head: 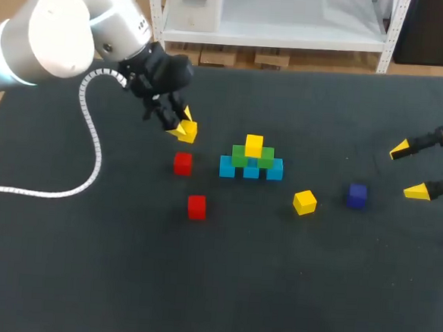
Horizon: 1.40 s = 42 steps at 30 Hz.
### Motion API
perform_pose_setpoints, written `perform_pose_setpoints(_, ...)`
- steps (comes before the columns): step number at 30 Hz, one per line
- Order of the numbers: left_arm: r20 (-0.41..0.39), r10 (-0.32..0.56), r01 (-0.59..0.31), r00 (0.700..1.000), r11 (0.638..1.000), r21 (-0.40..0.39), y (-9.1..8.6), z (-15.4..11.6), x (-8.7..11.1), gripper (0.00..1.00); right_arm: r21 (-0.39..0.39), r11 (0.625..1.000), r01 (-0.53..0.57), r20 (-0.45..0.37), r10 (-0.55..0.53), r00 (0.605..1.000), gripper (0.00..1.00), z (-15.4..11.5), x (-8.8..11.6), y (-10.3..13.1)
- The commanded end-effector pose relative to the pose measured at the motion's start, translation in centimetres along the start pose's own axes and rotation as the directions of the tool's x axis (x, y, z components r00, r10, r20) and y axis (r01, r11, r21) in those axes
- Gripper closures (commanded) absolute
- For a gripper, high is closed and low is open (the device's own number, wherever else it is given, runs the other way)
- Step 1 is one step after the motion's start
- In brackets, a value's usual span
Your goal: Place the blue cubes, place green cubes on the blue cubes, place the yellow cubes on the green cubes, then place the red cubes on the yellow cubes, and place purple cube on the red cubes.
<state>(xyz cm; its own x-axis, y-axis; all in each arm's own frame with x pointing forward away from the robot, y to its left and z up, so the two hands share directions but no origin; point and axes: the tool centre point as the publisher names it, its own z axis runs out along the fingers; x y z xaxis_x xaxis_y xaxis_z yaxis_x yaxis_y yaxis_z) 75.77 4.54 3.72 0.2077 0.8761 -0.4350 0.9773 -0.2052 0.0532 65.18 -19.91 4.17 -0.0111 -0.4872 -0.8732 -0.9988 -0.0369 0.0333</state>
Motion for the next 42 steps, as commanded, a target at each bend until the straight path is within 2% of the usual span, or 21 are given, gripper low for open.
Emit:
perform_pose_setpoints(1,-0.014,-0.012,0.012,1.000,0.999,-0.036,-1.2,-0.6,-1.7,1.00,0.000,1.000,0.001,0.001,-0.001,1.000,0.00,0.0,0.0,0.0)
perform_pose_setpoints(11,-0.008,-0.072,0.071,0.997,0.995,-0.072,-2.2,-0.8,-5.7,1.00,0.000,1.000,0.001,0.001,-0.001,1.000,0.00,0.0,0.0,0.0)
perform_pose_setpoints(17,0.000,-0.129,0.128,0.992,0.988,-0.085,-2.7,-0.7,-7.2,1.00,0.000,1.000,0.001,0.001,-0.001,1.000,0.00,0.0,0.0,0.0)
perform_pose_setpoints(28,0.025,-0.172,0.174,0.985,0.981,-0.088,-3.2,0.8,-8.9,1.00,0.000,1.000,0.001,0.001,-0.001,1.000,0.00,0.0,0.0,0.0)
perform_pose_setpoints(42,0.026,-0.182,0.183,0.983,0.979,-0.087,-3.0,1.5,-9.5,1.00,0.000,1.000,0.001,0.001,-0.001,1.000,0.00,0.0,0.0,0.0)
